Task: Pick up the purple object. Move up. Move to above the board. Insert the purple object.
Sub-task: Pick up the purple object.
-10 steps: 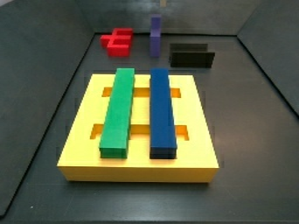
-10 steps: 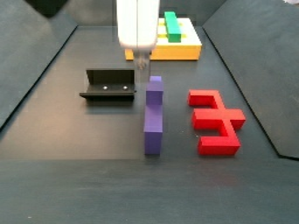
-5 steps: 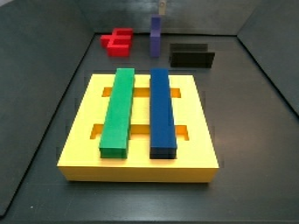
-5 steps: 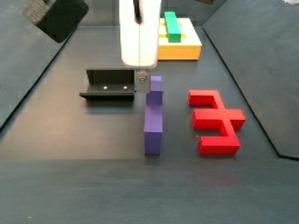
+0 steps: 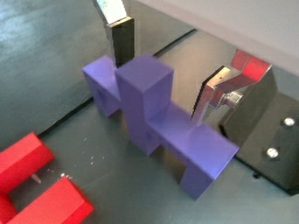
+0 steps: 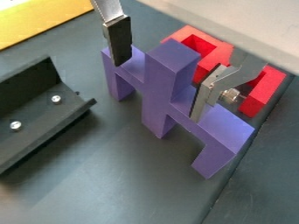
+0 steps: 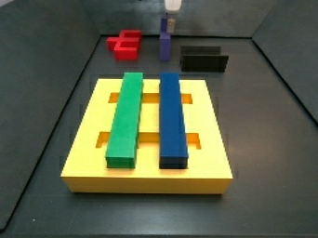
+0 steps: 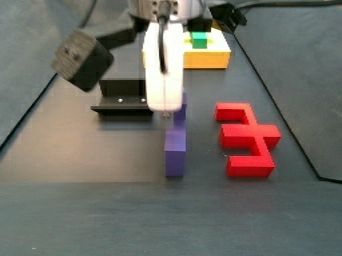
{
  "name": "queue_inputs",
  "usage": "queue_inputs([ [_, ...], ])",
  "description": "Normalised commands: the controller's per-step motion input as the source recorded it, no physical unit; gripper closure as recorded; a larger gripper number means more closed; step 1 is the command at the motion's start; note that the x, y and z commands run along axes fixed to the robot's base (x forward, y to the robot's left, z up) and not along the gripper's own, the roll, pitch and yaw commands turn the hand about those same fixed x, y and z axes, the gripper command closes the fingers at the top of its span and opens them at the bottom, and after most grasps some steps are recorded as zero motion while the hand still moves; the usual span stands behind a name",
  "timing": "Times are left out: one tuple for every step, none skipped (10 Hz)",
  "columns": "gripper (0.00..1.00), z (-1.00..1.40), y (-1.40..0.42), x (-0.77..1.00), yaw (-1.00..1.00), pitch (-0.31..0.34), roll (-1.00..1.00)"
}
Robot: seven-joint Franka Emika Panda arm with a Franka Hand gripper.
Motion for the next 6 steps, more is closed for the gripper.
queue_inputs([
  [0.0, -0.24, 0.0, -0.18, -0.01, 0.0, 0.05],
  [0.0, -0.1, 0.03, -0.13, 0.0, 0.0, 0.0],
  [0.0, 0.0, 0.02, 0.0, 0.0, 0.0, 0.0],
  [0.0, 0.0, 0.0, 0.0, 0.0, 0.0, -0.01],
  [0.0, 0.01, 0.0, 0.05, -0.02, 0.013, -0.03],
  [0.0, 0.09, 0.0, 0.0, -0.06, 0.0, -0.06],
])
